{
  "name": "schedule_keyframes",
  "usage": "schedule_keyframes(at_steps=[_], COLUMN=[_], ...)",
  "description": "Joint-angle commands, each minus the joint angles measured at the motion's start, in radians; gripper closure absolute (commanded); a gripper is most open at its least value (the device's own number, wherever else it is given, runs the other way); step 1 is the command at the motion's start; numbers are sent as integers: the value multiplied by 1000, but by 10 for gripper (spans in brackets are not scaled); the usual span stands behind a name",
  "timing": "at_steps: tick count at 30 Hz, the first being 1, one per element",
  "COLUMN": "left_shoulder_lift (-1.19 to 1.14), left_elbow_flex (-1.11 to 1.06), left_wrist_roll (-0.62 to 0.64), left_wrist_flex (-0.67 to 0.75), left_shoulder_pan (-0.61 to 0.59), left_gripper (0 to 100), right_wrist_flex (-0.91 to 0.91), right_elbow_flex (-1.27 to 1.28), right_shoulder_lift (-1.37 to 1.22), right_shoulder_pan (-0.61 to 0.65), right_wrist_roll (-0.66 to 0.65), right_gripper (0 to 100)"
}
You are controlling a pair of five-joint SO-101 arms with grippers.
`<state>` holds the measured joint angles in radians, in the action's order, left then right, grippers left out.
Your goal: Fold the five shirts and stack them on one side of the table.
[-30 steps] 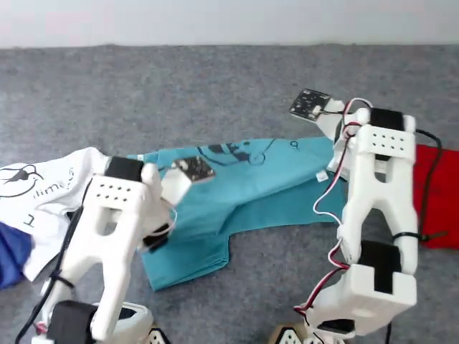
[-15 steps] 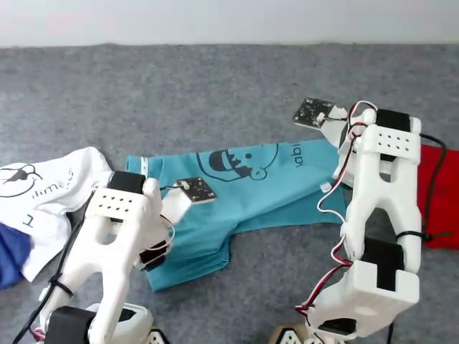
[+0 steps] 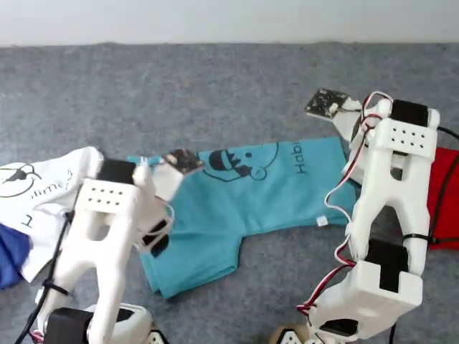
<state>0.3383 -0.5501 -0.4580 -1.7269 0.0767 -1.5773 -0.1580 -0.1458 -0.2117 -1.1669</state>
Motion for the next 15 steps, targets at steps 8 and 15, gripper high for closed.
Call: schedule_keyframes(at_steps=[8,15], left_shoulder_lift=[15,-5], left_elbow_flex=[137,99], left_wrist_roll=[124,193], left_wrist_flex=[281,488], left_shoulder_pan=[-235,-227], left_gripper=[945,964], right_wrist_flex=[8,-2], right_elbow_flex=[-48,-48], right_shoulder_lift=[-12,-13], right_shoulder_pan=[85,120], right_wrist_roll=[164,344], right_gripper=[878,966])
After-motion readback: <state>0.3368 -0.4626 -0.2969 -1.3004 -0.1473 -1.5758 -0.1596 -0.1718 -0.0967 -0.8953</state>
